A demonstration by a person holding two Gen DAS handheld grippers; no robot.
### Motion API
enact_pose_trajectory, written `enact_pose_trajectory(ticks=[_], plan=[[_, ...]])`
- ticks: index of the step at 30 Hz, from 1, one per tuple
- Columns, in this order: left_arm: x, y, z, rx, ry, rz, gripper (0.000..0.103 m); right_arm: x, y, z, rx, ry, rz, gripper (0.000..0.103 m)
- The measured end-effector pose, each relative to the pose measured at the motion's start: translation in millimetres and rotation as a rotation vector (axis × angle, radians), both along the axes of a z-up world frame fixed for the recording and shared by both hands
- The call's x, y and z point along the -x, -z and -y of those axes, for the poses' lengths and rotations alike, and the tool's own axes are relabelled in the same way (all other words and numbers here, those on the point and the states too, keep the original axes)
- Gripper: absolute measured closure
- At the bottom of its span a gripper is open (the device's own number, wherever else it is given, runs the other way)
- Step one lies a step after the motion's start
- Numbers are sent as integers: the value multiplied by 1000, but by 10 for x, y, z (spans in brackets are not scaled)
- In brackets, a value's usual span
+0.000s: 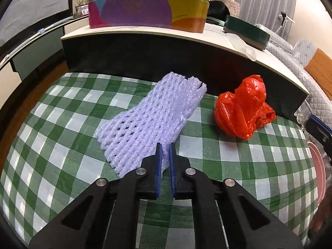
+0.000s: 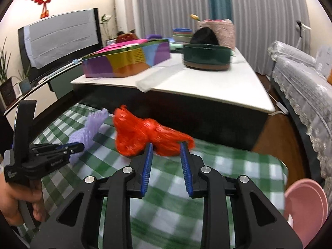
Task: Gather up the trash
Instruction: 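Grasp the purple foam net sleeve with the left tool while the right tool grasps the red plastic bag, then carry the foam net and red bag with both tools over the pink bin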
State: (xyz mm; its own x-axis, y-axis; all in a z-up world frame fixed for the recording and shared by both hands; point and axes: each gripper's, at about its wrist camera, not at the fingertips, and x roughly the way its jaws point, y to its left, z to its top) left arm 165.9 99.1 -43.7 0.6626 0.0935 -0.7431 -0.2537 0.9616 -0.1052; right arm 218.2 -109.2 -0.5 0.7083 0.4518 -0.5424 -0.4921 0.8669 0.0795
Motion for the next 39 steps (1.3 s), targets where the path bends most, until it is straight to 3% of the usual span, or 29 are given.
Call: enact_pose_trajectory(ticks=[1,3,4,13,14,18,19,39], plan=[[3,-7,-9,5,0,2,96,-26,-11,-100,-1,-15,8,74],[12,-18,-43,17,-1,7,96,-77,-18,-212,-8,-34,7,59],[21,-21,-59,22,-1,9,96,-104,-17,-278,-15,-49,3,57],[48,-52,-118,38,-3,17,96,-358,42,-683,11,-84,-19,54],[50,-56,-125,40,-5,18,96,-386,53,-719,14,-90,-26,57],[56,-67,-133,45,-5,21,96,-417,80,-806,16,-114,-48,85],[57,-71,-134,45,-4,22,96,-403,75,-805,15,-115,-49,87],[416,-459,65,52,60,126,97,305,-445,-181,15,-45,20,91]])
